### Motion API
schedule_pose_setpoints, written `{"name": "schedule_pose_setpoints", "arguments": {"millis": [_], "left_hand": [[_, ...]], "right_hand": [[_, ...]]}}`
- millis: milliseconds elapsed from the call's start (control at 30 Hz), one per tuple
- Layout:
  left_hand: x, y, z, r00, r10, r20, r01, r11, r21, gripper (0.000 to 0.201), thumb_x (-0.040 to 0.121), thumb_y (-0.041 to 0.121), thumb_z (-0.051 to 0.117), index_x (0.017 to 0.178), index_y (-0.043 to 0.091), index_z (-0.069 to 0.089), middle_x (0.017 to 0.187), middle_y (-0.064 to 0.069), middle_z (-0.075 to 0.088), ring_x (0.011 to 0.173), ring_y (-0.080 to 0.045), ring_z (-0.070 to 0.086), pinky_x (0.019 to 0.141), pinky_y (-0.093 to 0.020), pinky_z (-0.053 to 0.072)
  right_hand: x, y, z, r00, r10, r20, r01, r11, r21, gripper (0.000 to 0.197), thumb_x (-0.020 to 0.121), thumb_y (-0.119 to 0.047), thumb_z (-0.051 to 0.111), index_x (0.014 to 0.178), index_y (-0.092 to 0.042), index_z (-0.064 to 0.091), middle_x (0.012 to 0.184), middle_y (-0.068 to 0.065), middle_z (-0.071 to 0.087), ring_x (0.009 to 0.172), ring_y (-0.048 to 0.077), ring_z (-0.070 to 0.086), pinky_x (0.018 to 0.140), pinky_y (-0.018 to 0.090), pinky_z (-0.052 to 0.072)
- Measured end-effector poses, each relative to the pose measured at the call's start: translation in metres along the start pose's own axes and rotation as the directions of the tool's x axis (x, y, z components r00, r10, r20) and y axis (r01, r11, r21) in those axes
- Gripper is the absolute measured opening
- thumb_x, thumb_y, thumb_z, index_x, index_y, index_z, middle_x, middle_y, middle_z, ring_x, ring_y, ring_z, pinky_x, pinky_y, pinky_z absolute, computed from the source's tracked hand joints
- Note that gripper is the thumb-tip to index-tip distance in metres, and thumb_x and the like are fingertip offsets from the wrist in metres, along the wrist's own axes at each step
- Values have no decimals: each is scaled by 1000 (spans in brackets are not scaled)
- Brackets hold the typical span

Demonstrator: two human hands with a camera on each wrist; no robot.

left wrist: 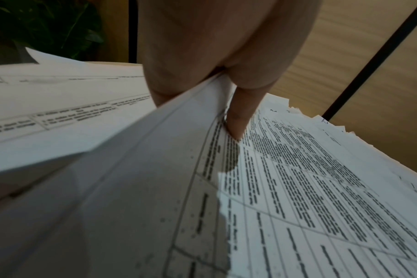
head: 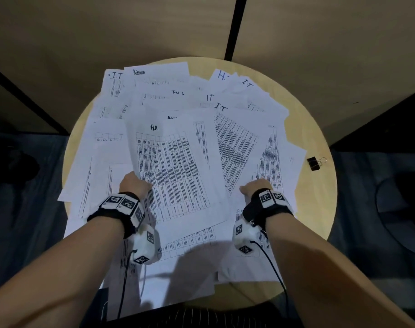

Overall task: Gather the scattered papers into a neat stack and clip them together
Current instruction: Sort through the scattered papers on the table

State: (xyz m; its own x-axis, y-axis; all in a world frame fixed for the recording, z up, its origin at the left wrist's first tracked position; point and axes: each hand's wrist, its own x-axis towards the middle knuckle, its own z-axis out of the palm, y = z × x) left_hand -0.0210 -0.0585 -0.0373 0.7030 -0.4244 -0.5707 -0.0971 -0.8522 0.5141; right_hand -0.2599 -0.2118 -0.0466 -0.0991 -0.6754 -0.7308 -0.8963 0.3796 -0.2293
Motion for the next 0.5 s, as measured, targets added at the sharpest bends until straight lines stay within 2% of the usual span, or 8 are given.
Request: {"name": "schedule_pose_setpoints", "arguments": {"millis": [67, 100, 167, 233, 300, 367, 433, 500], "left_hand": [[-3, 1, 1, 1000, 13, -13, -13, 1000, 6, 21, 85, 4, 62, 103, -1, 53, 85, -14, 51, 104, -39, 59, 79, -36, 47], [-3, 1, 1, 1000, 18, -17, -18, 1000, 7, 21, 85, 4, 62, 103, -1, 53, 83, -13, 51, 104, -39, 59, 78, -35, 47], [-2, 1, 1, 999, 21, -27, -21, 1000, 16, 26, 85, 3, 61, 109, -6, 55, 88, -17, 54, 103, -40, 59, 78, -36, 47], [-2, 1, 2, 1000, 15, -19, -15, 999, 39, 29, 85, 3, 61, 111, -7, 54, 99, -24, 59, 103, -40, 59, 77, -35, 47], [-1, 1, 5, 1000, 3, 16, -4, 998, 64, 25, 85, 4, 62, 107, -3, 53, 97, -22, 59, 100, -37, 58, 75, -33, 45], [-1, 2, 8, 999, 4, 35, -7, 997, 77, 18, 85, 3, 61, 99, 4, 49, 75, -10, 50, 89, -30, 54, 74, -30, 43], [-2, 2, 9, 999, 13, 30, -15, 996, 83, 12, 85, 2, 60, 88, 5, 49, 68, -5, 43, 84, -25, 48, 73, -29, 41], [-3, 2, 9, 999, 33, 31, -36, 994, 104, 12, 85, 2, 60, 94, -1, 52, 80, -11, 48, 85, -26, 47, 73, -30, 41]], "right_hand": [[-5, 2, 0, 1000, 18, -11, -20, 979, -204, 22, 87, -19, 51, 103, -10, 63, 103, 11, 62, 89, 28, 58, 75, 31, 47], [-2, 1, -2, 999, 27, -20, -30, 982, -188, 13, 83, -20, 53, 86, -10, 62, 99, 10, 62, 83, 27, 57, 71, 29, 46], [6, 3, -10, 999, 38, 30, -37, 999, -34, 11, 79, -20, 56, 81, -10, 59, 101, 9, 63, 84, 26, 58, 66, 26, 44], [6, -3, -6, 1000, 9, -15, -8, 999, 51, 13, 66, -21, 59, 79, -17, 59, 100, 5, 66, 83, 25, 63, 70, 25, 48], [11, -10, 1, 1000, 3, -11, -1, 981, 192, 42, 57, -28, 59, 97, -14, 60, 95, 7, 69, 83, 26, 68, 81, 35, 53], [0, -19, 5, 1000, 7, 15, -11, 965, 263, 70, 60, -36, 65, 120, -8, 44, 93, 9, 68, 81, 26, 66, 81, 37, 53], [-4, -25, 10, 999, 4, 34, -16, 941, 337, 64, 76, -33, 69, 125, -5, 40, 99, 9, 63, 87, 26, 61, 78, 31, 48], [-2, -23, 5, 999, -8, 44, -7, 943, 332, 61, 87, -31, 63, 134, 1, 41, 119, 14, 59, 106, 31, 59, 85, 33, 45]]}}
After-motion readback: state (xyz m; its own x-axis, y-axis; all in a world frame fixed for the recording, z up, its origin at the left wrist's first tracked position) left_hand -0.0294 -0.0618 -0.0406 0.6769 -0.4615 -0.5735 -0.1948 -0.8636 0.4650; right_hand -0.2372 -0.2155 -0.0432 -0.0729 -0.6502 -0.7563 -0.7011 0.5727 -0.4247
